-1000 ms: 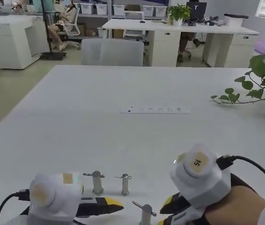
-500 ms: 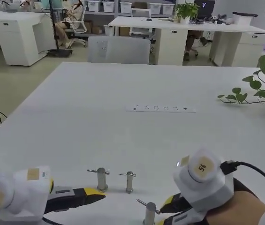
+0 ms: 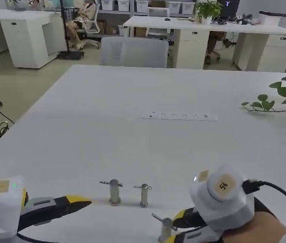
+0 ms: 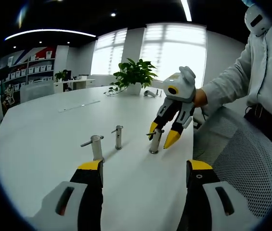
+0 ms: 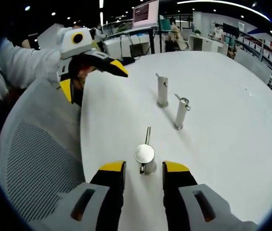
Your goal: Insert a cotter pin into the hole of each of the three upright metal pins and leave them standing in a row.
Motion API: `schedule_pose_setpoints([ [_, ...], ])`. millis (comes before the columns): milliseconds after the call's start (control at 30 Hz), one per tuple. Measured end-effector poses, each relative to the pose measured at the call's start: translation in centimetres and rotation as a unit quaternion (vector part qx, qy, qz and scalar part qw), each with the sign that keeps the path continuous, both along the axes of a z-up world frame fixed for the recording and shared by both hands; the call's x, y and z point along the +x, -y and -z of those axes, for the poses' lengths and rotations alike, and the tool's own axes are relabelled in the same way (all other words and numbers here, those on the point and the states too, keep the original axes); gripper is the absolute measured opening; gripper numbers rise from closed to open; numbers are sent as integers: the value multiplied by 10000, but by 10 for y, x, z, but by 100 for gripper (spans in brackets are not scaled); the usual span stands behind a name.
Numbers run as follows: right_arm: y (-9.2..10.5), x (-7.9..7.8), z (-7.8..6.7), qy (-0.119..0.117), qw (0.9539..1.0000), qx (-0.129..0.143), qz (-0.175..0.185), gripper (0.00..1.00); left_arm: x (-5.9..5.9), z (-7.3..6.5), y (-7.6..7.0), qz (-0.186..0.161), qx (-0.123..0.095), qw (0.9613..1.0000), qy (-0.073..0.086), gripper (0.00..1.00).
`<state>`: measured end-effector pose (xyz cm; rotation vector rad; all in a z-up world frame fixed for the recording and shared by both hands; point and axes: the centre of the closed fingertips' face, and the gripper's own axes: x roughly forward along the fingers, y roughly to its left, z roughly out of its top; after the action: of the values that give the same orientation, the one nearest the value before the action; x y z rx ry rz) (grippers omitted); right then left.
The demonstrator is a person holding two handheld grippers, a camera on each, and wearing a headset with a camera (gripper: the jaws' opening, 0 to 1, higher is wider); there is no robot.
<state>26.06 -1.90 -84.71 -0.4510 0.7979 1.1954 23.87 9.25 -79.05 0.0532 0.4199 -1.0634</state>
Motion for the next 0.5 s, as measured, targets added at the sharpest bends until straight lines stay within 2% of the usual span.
schedule_pose_setpoints([
  [200, -7, 1, 5, 70, 9999, 48, -113, 30, 0, 8, -11, -84, 99, 9999, -21, 71],
  [300, -9, 1, 8, 213, 9996, 1, -198, 29, 2, 10, -19, -203, 120, 9997, -38, 71],
  [500, -11, 5, 8, 399, 9987, 19, -326, 18, 5, 9, -29, -346, 122, 9993, -23, 70],
])
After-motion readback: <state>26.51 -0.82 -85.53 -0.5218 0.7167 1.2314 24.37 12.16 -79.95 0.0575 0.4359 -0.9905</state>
